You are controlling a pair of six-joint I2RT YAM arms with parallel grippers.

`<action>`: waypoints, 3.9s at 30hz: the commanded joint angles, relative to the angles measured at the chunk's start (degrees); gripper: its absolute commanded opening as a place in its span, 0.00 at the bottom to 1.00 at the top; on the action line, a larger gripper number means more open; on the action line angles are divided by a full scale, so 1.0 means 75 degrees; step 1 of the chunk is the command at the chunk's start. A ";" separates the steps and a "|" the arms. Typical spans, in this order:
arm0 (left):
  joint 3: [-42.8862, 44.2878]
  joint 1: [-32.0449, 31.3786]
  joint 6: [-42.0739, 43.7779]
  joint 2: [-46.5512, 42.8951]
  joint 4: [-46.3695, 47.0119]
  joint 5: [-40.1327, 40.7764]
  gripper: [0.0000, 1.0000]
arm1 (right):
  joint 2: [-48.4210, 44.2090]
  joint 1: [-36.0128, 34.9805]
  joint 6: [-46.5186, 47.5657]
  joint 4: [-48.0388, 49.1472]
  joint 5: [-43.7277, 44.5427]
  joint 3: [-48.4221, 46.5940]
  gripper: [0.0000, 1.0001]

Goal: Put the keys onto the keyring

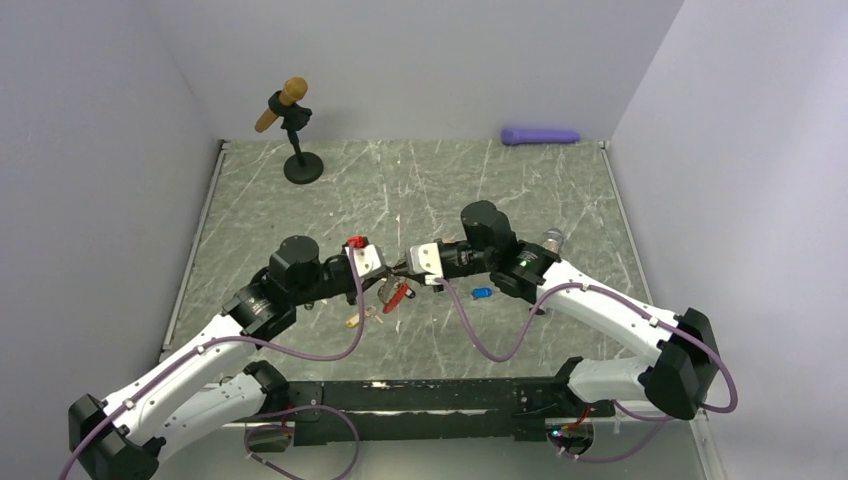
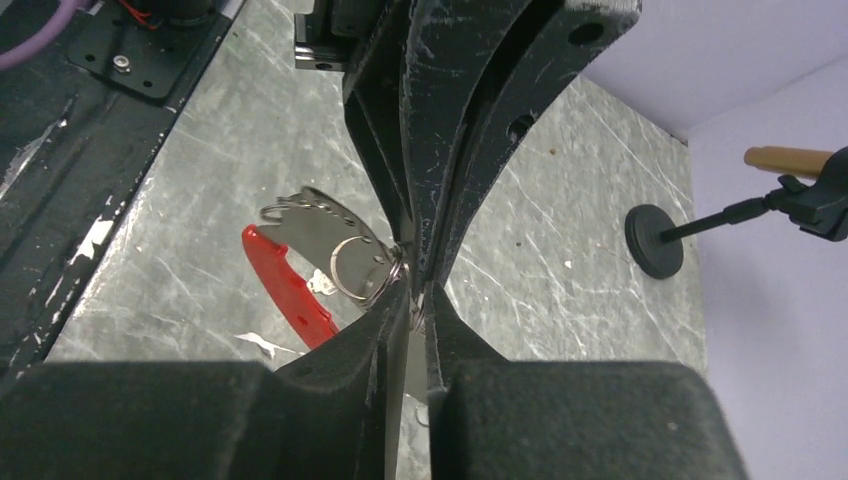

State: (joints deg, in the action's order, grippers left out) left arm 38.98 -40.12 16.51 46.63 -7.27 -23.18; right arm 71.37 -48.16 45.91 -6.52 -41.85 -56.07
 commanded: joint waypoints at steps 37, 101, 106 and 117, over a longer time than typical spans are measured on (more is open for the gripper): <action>0.0566 -0.0053 0.0135 -0.0136 -0.0183 -0.0304 0.00 | 0.0469 -0.0061 0.0348 -0.0089 -0.0563 -0.0387 0.00; -0.2602 -0.0028 -0.1113 -0.2365 0.4488 -0.0229 0.25 | -0.0777 0.0143 -0.3918 0.4248 -0.0810 0.1570 0.00; -0.2646 -0.0027 -0.1192 -0.2505 0.4300 -0.0024 0.23 | -0.0500 0.0364 -0.5348 0.4604 -0.0594 0.1535 0.00; -0.2775 0.0046 -0.1519 -0.2885 0.3766 0.0666 0.26 | -0.0225 0.0691 -0.7127 0.5243 -0.0492 0.1663 0.00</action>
State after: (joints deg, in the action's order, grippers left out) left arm 18.02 -40.25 7.40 24.69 21.43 -20.08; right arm 69.56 -43.29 -0.82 25.93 -45.78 -43.77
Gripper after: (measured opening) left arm 0.251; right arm 0.014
